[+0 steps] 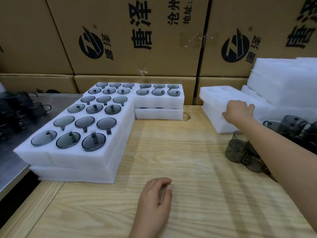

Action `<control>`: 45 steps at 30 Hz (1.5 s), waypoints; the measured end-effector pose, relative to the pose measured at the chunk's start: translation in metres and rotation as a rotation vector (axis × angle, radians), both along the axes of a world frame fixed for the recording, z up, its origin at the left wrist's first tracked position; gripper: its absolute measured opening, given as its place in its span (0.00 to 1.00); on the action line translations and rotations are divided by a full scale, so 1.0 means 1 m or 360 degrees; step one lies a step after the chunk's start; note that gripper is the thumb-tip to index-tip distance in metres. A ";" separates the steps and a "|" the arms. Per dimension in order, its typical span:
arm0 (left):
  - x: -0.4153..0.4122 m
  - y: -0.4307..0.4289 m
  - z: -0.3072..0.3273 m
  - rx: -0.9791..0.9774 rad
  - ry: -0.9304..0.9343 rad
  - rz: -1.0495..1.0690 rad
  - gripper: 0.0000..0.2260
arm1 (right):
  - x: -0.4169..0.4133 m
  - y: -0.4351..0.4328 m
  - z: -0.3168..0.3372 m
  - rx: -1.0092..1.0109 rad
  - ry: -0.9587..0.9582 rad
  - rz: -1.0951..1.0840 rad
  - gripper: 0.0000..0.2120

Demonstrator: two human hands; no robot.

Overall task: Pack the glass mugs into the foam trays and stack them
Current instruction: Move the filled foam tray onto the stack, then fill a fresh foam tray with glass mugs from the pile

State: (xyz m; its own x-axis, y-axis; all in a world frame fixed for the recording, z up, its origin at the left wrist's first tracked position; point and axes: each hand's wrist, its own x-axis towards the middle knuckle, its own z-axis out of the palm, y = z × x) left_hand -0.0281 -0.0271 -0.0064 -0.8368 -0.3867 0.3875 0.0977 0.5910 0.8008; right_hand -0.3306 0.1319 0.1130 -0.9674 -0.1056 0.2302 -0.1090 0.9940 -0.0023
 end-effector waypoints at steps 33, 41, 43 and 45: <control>0.092 0.048 0.003 0.0651 -0.0073 -0.0372 0.16 | 0.311 0.187 -0.062 -0.1092 0.0576 0.0357 0.17; 0.088 0.047 -0.001 0.0672 -0.0045 -0.0169 0.12 | 0.211 0.218 -0.004 -0.0033 0.0197 -0.0453 0.20; 0.087 0.046 0.000 0.0639 -0.0045 -0.0184 0.12 | 0.199 0.223 -0.003 0.0101 0.0118 -0.0531 0.20; 0.087 0.045 -0.001 0.0637 -0.0049 -0.0174 0.12 | 0.192 0.225 -0.004 0.0175 0.0063 -0.0558 0.19</control>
State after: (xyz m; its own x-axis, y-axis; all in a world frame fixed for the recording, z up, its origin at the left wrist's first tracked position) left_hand 0.0589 0.0182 -0.0071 -0.8903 -0.4099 0.1984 0.1148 0.2196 0.9688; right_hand -0.1382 0.3566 0.1089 -0.9397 0.2044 0.2742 0.2403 0.9651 0.1041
